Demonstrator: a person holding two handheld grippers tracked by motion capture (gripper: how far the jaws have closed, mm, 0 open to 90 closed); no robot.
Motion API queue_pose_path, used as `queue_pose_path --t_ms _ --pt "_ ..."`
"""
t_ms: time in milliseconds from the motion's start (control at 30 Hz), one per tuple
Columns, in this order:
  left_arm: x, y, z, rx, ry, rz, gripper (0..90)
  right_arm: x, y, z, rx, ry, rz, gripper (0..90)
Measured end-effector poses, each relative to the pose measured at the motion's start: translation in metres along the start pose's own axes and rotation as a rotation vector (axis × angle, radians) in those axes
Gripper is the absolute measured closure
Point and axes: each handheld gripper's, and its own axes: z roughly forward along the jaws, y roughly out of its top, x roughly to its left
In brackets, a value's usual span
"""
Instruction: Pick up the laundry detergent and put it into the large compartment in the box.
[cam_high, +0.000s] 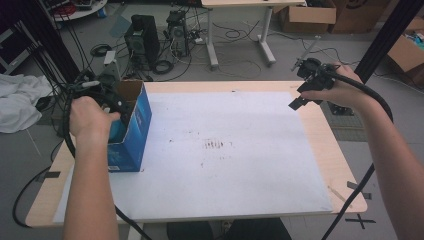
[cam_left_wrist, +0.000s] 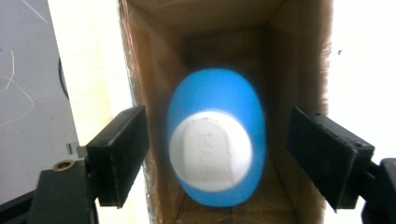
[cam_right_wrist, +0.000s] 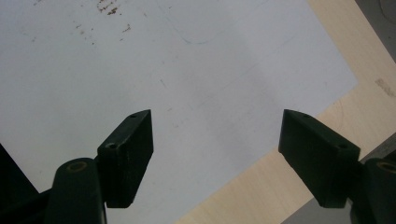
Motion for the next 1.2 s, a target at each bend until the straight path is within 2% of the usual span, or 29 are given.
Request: queue_pose_path --t_ms 67,200,233,267,300,333,367,467,533,667,767,900,1200 --pt "-0.001 0.000 -0.002 -0.008 0.003 0.001 18.7 0.000 0.000 0.000 -0.001 0.000 0.001 26.3" --pt "-0.009 0.001 -0.022 -0.044 0.012 0.042 18.9 0.001 0.001 0.000 -0.001 0.001 0.000 26.3" --pt "-0.009 0.001 -0.022 -0.044 0.012 0.042 18.9 0.001 0.001 0.000 -0.001 0.001 0.000 26.3" --pt "-0.012 0.001 -0.030 -0.057 0.014 0.061 18.9 0.001 0.001 0.000 -0.002 0.001 0.002 26.3" --pt "-0.012 0.001 -0.030 -0.057 0.014 0.061 18.8 0.001 0.001 0.000 -0.002 0.001 0.002 26.3" --pt "-0.017 0.000 -0.038 -0.074 0.018 0.090 18.8 0.002 0.001 0.000 -0.005 0.004 0.004 26.3" --pt "-0.017 0.000 -0.038 -0.074 0.018 0.090 18.8 0.002 0.001 0.000 -0.005 0.004 0.004 26.3" --pt "-0.028 -0.002 -0.049 -0.105 -0.003 0.123 18.7 0.003 0.001 0.001 -0.007 0.010 0.000 26.3" --pt "-0.037 -0.004 -0.055 -0.119 0.008 0.153 17.9 0.003 0.001 0.002 -0.007 0.011 0.003 26.0" --pt "-0.057 -0.008 -0.065 -0.149 -0.015 0.222 17.4 0.004 0.002 0.002 -0.002 0.012 0.006 26.0" --pt "-0.073 -0.011 -0.067 -0.158 -0.042 0.267 17.3 0.004 0.002 0.002 -0.007 0.013 0.006 26.0" --pt "-0.093 -0.014 -0.066 -0.164 -0.053 0.320 17.4 0.005 0.003 -0.002 -0.011 0.010 0.003 26.0" --pt "-0.135 -0.021 -0.052 -0.168 -0.098 0.425 16.5 0.007 0.003 -0.007 -0.013 0.002 0.000 26.0"
